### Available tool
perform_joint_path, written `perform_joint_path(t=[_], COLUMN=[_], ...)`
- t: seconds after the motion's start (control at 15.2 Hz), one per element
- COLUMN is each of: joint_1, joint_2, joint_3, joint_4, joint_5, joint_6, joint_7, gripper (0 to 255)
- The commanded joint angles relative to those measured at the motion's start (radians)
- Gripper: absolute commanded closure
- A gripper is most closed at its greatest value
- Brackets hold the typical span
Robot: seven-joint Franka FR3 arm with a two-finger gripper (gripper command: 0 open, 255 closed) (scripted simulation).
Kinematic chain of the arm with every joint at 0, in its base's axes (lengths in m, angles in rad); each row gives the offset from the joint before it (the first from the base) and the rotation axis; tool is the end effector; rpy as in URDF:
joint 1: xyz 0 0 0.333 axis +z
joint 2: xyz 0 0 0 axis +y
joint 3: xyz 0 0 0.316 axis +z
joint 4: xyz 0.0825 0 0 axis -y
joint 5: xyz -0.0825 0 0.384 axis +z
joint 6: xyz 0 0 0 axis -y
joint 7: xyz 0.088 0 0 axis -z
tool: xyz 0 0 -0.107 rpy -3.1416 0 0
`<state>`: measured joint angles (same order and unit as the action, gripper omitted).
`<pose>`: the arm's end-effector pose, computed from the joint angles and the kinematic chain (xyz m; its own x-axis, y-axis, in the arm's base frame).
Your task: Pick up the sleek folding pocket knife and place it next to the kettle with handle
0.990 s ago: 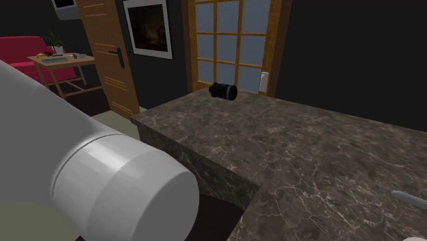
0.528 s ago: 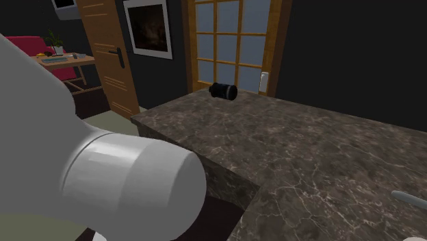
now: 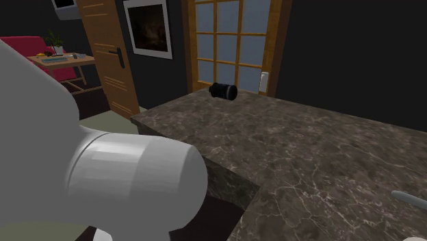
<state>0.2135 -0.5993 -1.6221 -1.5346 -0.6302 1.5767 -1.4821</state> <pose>-0.1385 -0.5938 0.5537 0.9976 0.0619 -0.0311 0.0622 -0.9980 0.0097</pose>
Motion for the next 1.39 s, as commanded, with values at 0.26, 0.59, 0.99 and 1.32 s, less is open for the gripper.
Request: perform_joint_path(t=[0.26,0.59,0.99,1.32], joint_1=[-0.027,-0.039,-0.042,-0.037], joint_2=[-0.018,-0.033,-0.054,-0.073], joint_3=[-0.005,-0.018,-0.043,-0.070], joint_4=[-0.083,-0.142,-0.205,-0.249], joint_5=[-0.019,-0.039,-0.067,-0.093], joint_6=[0.071,0.127,0.190,0.241], joint_7=[0.019,0.036,0.056,0.073], gripper=[255,255,255,255])
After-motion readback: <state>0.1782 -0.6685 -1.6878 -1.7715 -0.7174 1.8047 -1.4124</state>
